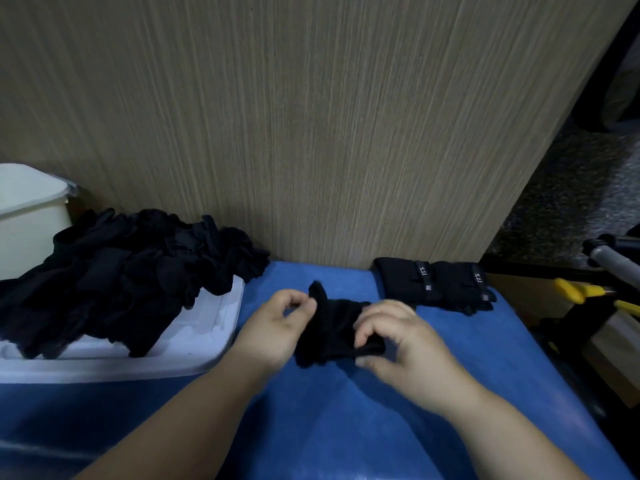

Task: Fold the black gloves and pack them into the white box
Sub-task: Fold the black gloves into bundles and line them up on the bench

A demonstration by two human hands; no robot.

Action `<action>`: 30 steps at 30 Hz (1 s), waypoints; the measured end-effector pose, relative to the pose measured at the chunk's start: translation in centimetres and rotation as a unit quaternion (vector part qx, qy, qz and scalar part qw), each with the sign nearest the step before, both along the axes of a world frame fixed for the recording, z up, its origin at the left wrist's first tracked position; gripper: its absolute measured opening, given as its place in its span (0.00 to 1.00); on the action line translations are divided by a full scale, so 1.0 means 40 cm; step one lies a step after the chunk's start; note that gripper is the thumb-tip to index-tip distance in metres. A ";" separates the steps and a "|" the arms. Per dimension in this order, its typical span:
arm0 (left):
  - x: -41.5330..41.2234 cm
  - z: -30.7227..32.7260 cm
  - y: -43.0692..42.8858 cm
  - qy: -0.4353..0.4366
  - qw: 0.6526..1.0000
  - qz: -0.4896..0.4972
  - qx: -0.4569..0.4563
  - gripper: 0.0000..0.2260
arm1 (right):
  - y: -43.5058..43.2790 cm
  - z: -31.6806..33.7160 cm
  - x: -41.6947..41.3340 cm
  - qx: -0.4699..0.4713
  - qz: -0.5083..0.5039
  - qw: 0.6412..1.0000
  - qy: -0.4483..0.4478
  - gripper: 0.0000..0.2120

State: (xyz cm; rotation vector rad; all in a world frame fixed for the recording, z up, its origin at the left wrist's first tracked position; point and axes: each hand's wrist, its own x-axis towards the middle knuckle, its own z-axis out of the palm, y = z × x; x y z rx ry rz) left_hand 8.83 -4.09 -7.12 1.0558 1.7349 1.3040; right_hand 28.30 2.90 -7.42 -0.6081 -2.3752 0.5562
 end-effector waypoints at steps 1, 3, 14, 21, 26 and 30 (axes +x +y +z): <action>-0.002 -0.005 -0.002 0.080 0.996 -0.007 -0.033 0.05 | 0.003 -0.006 0.008 -0.010 0.014 0.998 -0.061 0.12; -0.003 -0.010 -0.010 0.197 0.977 -0.025 -0.072 0.06 | 0.001 -0.006 0.022 -0.055 0.029 0.990 -0.124 0.13; 0.016 -0.026 -0.017 0.289 0.951 -0.105 -0.031 0.08 | -0.016 -0.017 -0.001 -0.134 -0.227 0.956 -0.129 0.07; 0.027 -0.051 -0.019 0.458 0.851 -0.237 -0.094 0.24 | -0.016 -0.010 -0.014 -0.162 -0.255 0.935 -0.188 0.22; 0.035 -0.048 -0.031 0.489 0.817 -0.277 -0.125 0.26 | -0.004 -0.008 -0.002 -0.215 -0.262 0.926 -0.167 0.18; 0.033 -0.051 -0.032 0.482 0.821 -0.278 -0.129 0.26 | 0.001 -0.003 0.001 -0.211 -0.296 0.922 -0.135 0.21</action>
